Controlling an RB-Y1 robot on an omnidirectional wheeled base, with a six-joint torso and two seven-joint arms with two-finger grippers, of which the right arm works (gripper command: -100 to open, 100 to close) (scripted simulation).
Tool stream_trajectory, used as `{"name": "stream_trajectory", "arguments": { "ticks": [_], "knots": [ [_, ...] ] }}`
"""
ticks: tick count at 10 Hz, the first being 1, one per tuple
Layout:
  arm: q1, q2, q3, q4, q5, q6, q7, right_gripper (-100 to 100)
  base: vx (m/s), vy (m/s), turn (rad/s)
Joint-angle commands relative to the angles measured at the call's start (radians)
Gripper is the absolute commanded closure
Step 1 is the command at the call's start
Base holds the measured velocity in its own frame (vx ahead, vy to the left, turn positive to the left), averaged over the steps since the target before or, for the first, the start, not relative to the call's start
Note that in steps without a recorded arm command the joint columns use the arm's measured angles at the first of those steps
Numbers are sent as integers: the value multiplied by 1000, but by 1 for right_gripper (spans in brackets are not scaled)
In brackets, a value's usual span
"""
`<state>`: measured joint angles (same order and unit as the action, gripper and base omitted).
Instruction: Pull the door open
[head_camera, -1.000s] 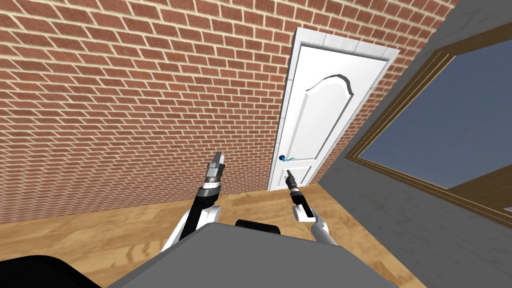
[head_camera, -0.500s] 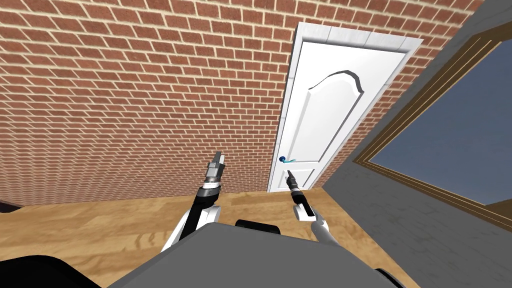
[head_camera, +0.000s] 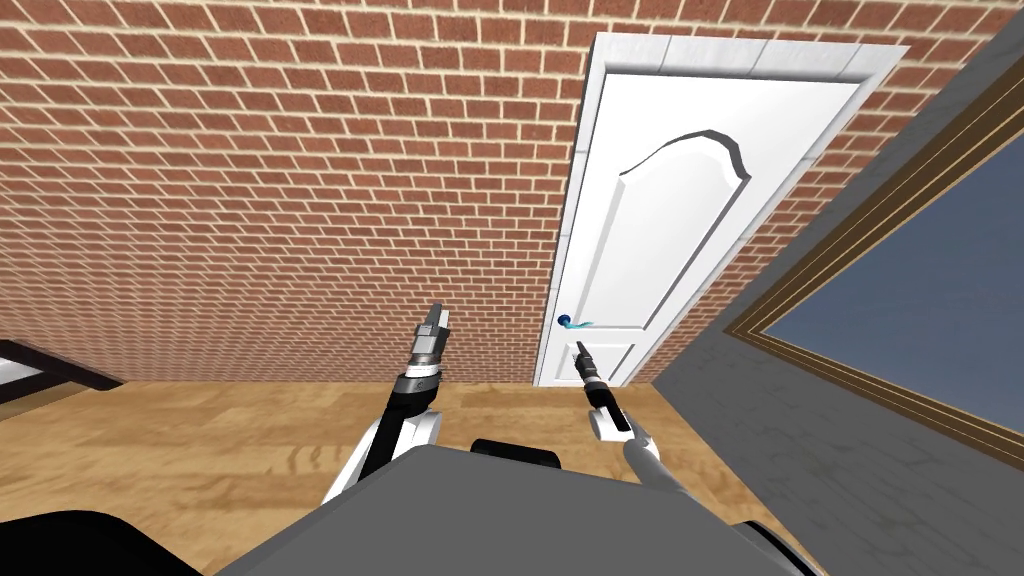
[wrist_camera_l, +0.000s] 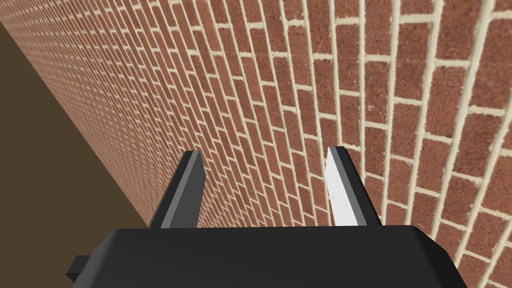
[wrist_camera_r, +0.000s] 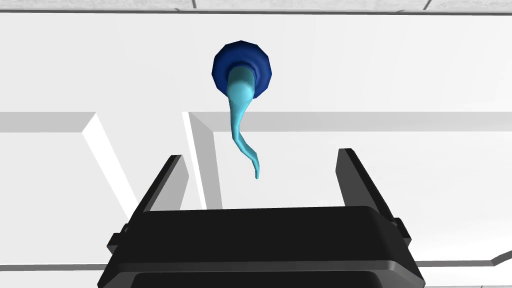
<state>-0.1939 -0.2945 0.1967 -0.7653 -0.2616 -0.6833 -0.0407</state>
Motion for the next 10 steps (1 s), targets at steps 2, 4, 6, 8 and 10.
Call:
{"name": "stream_trajectory", "arguments": {
  "ticks": [2,4,6,8,10],
  "knots": [
    [-22,-5,4,46,-7,-13,-2,-100,18,-85,83],
    [-43,-11,8,91,-17,-21,-4,-100,20,-130,131],
    [-61,-17,11,128,-25,-29,-5,-100,1,-124,121],
    [-75,-21,13,158,-32,-35,-5,-100,25,-139,94],
    [-60,-43,4,164,-37,-49,-24,-100,70,-5,98]
  ]
}}
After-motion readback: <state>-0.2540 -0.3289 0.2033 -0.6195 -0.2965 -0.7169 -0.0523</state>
